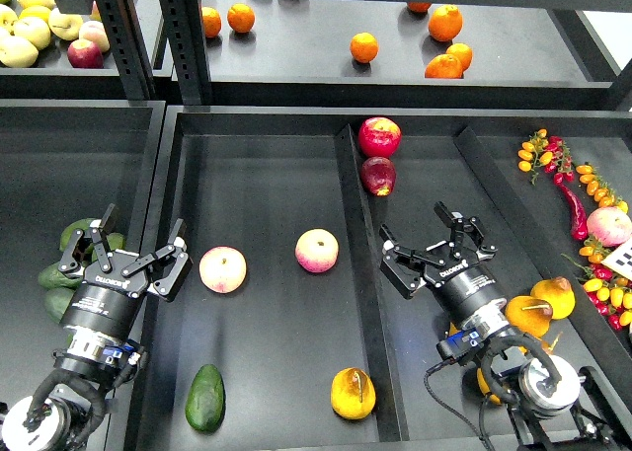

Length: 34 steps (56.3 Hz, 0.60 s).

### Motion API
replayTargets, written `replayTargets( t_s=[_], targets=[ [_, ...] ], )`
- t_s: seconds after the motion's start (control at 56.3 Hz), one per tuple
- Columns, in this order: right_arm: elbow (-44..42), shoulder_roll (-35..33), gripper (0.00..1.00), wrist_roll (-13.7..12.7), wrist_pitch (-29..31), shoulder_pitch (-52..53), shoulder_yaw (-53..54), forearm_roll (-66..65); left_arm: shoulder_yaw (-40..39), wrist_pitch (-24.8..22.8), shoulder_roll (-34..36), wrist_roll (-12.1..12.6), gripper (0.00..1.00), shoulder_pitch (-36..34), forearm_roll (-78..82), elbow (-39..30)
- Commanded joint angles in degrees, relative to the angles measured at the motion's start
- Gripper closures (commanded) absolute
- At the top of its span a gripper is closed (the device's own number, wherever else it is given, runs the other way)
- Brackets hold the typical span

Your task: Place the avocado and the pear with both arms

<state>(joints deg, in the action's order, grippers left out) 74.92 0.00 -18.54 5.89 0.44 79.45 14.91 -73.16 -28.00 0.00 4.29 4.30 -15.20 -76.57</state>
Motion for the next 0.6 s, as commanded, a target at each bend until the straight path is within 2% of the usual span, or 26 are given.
replayTargets(
  t_s=[0.0, 0.284, 0.337, 0.444, 0.586],
  targets=[
    [0.0, 0.0, 0.00, 0.0, 0.0, 0.0, 0.0, -0.1, 0.3, 0.0, 0.0, -0.1, 0.00, -0.2, 0.3, -0.2],
    [0.0, 0.0, 0.00, 0.0, 0.0, 0.0, 0.0, -0.1, 0.6, 0.0, 0.0, 0.2, 0.00, -1.7, 2.5, -0.1],
    [0.0, 0.0, 0.00, 0.0, 0.0, 0.0, 0.0, -0.1, 1.0, 0.0, 0.4, 1.6, 0.00, -2.8, 3.8, 0.0],
    [0.0, 0.0, 0.00, 0.0, 0.0, 0.0, 0.0, -0.1, 1.1, 0.0, 2.5, 6.6, 0.00, -4.8, 5.1, 0.5],
    [0.0, 0.0, 0.00, 0.0, 0.0, 0.0, 0.0, -0.1, 1.2, 0.0, 5.1, 9.8, 0.00, -7.4, 7.0, 1.2]
  ],
)
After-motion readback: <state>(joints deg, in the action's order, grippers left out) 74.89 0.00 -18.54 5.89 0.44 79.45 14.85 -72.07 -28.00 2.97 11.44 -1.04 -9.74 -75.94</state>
